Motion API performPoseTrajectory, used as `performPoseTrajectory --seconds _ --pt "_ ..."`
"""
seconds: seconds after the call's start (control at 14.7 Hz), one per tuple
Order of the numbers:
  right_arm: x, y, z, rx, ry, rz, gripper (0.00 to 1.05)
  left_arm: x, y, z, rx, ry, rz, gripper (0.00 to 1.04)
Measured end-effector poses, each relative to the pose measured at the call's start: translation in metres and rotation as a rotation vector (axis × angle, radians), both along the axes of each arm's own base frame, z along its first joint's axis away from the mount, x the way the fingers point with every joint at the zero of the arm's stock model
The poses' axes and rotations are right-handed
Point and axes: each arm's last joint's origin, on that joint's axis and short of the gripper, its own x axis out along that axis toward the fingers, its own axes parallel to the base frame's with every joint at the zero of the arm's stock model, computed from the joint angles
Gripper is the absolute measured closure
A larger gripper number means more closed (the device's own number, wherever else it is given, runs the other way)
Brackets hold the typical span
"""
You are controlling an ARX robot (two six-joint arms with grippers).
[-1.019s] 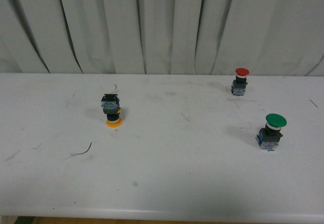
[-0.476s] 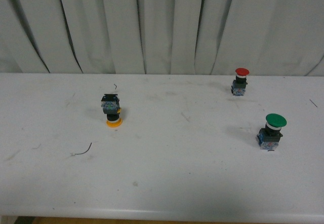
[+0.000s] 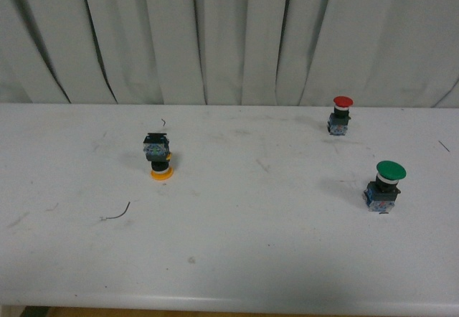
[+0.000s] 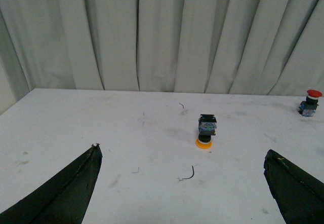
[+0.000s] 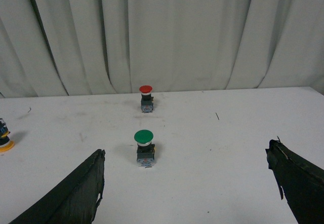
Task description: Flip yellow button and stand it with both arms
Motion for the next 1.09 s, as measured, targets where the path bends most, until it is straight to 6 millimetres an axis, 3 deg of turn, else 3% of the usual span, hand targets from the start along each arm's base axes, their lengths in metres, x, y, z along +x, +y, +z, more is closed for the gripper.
performPoseTrajectory --seconds 0.54,0.68,0.75,0.95,1.02,1.09 --pt "0.0 0.0 0.0 0.0 0.0 0.0 0.06 0.0 0.0 0.0 0.0 0.0 0.0 0.07" --pt "0.0 0.0 0.0 0.0 0.0 0.001 0.06 0.004 -0.006 0.005 -0.089 0.271 0.148 0.07" --pt "0.0 0.0 0.0 0.0 0.0 0.001 0.06 0.008 -0.007 0.014 -0.132 0.245 0.192 0.07" --pt "0.0 0.0 0.0 0.0 0.0 0.001 0.06 0.044 -0.008 0.036 -0.208 0.157 0.164 0.07" --pt "0.0 0.0 0.0 0.0 0.0 0.001 0.06 0.063 -0.009 0.04 -0.213 0.154 0.133 0.07" --pt "0.0 0.0 0.0 0.0 0.0 0.001 0.06 0.096 -0.013 0.051 -0.22 0.146 0.076 0.07"
